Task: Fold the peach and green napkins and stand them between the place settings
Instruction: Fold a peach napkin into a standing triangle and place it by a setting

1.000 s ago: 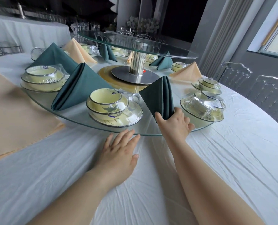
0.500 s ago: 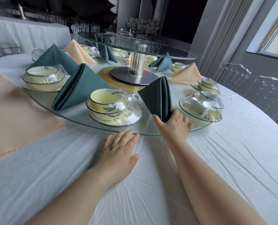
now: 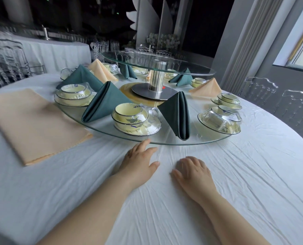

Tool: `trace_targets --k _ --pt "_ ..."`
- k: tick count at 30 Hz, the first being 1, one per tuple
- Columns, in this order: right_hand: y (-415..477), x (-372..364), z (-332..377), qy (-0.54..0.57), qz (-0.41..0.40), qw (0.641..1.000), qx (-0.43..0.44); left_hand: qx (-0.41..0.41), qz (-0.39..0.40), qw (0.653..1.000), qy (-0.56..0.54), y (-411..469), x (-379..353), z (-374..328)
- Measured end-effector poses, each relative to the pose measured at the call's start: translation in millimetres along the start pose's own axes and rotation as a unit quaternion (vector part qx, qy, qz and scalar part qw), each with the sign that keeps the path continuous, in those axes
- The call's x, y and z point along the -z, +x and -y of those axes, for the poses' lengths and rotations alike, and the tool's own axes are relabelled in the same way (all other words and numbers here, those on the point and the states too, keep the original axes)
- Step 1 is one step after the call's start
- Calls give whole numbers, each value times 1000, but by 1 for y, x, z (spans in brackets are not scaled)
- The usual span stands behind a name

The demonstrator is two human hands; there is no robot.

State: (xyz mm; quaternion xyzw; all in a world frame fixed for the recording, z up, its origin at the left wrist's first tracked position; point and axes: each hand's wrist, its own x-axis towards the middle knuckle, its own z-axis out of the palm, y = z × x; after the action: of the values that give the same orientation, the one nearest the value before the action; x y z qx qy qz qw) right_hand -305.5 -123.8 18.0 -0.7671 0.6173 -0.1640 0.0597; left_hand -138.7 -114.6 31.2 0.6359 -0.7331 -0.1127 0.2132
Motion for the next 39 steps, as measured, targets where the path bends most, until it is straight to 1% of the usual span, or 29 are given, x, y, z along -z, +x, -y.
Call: trace_targets --k 3,5,6,8,9,10,12,13,14,15,17,18,20,24,26,28,30,32,34,36,38,39 --pt "-1 0 2 -12 0 1000 4 -19 -55 997 -58 -15 15 7" --pt "-1 0 2 -14 -3 1000 4 -16 -89 989 -121 -30 30 27" --pt "-1 0 1 -14 -6 1000 3 -9 -120 984 -131 -38 39 41" --pt "-1 -1 1 -12 -10 1000 3 38 -200 974 -100 -51 57 74" --pt "-1 -1 1 -13 -11 1000 2 80 -225 968 -74 -56 65 91" --pt "-1 -1 1 -14 -10 1000 0 130 -228 964 -50 -60 73 107" --pt "-1 -2 1 -14 -9 1000 -4 224 -176 959 7 -67 84 139" --pt "-1 -2 1 -14 -9 1000 -5 253 -141 957 32 -70 87 152" --pt "-1 -2 2 -14 -10 1000 -7 267 -118 956 33 -73 89 162" --pt "0 -2 2 -15 -10 1000 -8 271 -116 956 6 -75 89 170" --pt "-1 -2 3 -14 -12 1000 -9 267 -153 950 -55 -78 91 176" --pt "-1 -2 3 -14 -13 1000 -10 266 -174 946 -63 -79 91 178" --pt "-1 -2 3 -15 -14 1000 -10 260 -200 943 -44 -81 95 177" --pt "-3 -1 4 -7 -15 1000 -13 250 -199 947 23 -84 100 173" --pt "-4 0 5 -2 -10 1000 -16 243 -235 940 39 -86 105 165" --pt "-3 1 6 4 -8 1000 -20 209 -286 934 37 -87 110 153" --pt "-4 4 7 17 -5 999 -27 169 -307 937 -9 -88 114 134" --pt "-5 7 7 41 -8 999 -30 121 -288 946 -92 -92 111 112" --pt "-8 11 10 83 -17 996 -13 68 -243 956 -147 -100 100 84" --pt "-14 12 16 155 -17 988 4 23 -185 965 -183 -110 81 54" --pt "-20 17 23 191 24 981 -12 -18 -145 972 -182 -116 52 27" --pt "-23 20 27 192 55 979 -30 -35 -147 973 -173 -119 36 17"
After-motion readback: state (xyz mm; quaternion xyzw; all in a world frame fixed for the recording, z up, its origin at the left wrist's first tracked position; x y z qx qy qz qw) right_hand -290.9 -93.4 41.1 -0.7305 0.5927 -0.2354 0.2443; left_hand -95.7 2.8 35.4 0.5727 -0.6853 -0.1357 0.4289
